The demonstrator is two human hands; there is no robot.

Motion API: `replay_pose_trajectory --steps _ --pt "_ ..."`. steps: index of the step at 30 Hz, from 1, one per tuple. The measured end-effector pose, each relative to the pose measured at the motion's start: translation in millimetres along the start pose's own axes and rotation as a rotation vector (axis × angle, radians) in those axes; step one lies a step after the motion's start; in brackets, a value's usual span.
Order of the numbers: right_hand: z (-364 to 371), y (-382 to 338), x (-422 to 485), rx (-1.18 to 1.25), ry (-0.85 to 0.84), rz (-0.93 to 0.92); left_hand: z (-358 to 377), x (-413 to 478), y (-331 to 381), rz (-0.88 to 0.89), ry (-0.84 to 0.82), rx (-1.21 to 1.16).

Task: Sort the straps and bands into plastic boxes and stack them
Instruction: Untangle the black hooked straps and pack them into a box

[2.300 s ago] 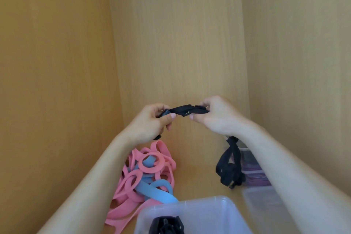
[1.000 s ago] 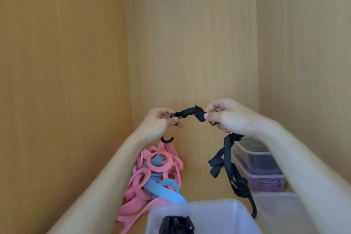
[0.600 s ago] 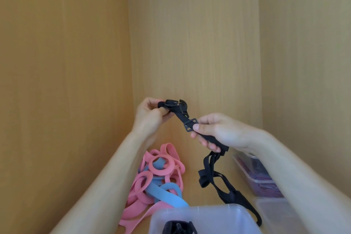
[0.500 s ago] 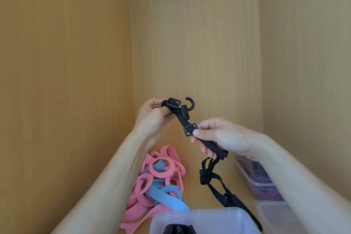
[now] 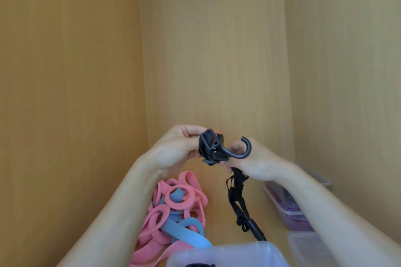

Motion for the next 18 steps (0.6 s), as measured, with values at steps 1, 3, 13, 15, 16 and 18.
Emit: replay_pose_trajectory --steps 1,3,13,15,16,18 --pt "-3.7 0.3 0.2 -0.025 0.045 -0.001 1.5 -1.1 0.1 -0.002 -0.027 0.029" --pt "-11.9 2.6 0.7 0.007 0.143 0.014 2.0 -1.7 -0.4 -0.017 -0.055 0.125" --pt "-22.1 7.8 5.0 0.038 0.332 0.06 -1.1 -2.2 -18.3 -0.213 -0.073 0.357" --pt "-20.8 7.0 5.9 -0.005 0.355 0.072 -1.5 -2.6 -19.1 -0.231 -0.053 0.373" --pt "-21.3 6.2 5.6 -0.03 0.374 0.079 -1.8 -2.7 -19.3 -0.239 -0.041 0.375" --pt "-23.3 3.4 4.1 -0.071 0.419 0.088 -2.2 -1.8 -18.6 -0.256 -0.017 0.388"
Point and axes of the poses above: each hand's wrist, its own x-axis towards the middle knuckle, its own z-axis out of the palm, y = z × x, the point moved 4 cm from there along x, towards the middle knuckle, and after that the axes turned 8 degrees about -z, right-handed, at the moved point
